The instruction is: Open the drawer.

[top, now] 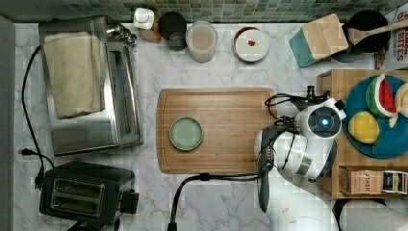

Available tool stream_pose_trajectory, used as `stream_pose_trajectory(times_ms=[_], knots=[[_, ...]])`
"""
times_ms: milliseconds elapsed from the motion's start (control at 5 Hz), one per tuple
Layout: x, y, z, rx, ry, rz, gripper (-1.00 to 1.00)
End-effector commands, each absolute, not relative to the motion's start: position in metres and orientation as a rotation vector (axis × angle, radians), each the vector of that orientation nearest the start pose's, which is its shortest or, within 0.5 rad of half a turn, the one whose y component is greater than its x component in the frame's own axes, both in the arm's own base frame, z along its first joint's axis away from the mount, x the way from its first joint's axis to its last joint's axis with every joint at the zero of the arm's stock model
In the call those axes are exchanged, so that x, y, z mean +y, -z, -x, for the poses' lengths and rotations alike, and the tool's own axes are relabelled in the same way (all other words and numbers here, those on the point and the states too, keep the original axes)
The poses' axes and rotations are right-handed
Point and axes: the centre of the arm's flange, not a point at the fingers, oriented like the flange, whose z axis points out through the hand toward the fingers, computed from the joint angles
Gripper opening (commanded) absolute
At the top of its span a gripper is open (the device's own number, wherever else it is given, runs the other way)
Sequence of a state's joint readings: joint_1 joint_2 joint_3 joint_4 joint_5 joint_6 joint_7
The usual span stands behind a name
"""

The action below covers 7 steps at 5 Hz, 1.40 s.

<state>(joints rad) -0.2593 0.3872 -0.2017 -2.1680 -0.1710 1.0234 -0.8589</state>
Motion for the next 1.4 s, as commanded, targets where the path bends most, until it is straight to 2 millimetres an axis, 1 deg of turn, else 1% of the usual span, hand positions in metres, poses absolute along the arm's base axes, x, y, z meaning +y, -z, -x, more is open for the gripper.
stream_pose_trajectory(times_ms=[200,400,600,800,1000,1400], knots=[[-0.062,-0.236,-0.53,0.219,-0.017,3.205,1.0],[-0.02,-0.233,-0.527,0.181,0.04,3.199,1.0],[0.021,-0.242,-0.519,0.202,0.012,3.196,1.0],[0.047,-0.245,-0.514,0.194,0.009,3.19,1.0],[0.069,-0.252,-0.514,0.223,0.004,3.186,1.0],[0.097,-0.263,-0.524,0.183,0.007,3.18,1.0]])
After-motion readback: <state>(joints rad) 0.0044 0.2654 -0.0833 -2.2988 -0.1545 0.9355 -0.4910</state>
